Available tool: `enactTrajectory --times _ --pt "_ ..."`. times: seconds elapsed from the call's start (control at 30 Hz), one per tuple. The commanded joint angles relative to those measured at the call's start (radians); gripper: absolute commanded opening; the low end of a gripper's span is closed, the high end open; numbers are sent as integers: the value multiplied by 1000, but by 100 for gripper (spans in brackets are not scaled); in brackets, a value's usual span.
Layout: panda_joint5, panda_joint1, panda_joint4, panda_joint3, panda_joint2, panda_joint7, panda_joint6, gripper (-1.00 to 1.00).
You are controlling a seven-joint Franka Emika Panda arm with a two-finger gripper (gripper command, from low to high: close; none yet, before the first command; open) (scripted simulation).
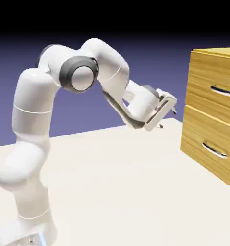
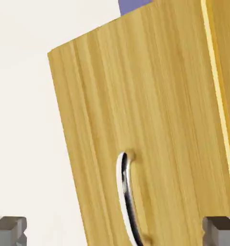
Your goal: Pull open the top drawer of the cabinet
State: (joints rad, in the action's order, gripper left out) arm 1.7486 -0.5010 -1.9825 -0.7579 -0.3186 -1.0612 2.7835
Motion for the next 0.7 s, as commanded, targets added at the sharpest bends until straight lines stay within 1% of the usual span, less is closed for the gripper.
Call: enactTrajectory --times 0.0,0.67 --pt "44 -13 21 -19 -22 -8 -6 0" --pt "913 -268 432 -396 -464 -167 -132 0"
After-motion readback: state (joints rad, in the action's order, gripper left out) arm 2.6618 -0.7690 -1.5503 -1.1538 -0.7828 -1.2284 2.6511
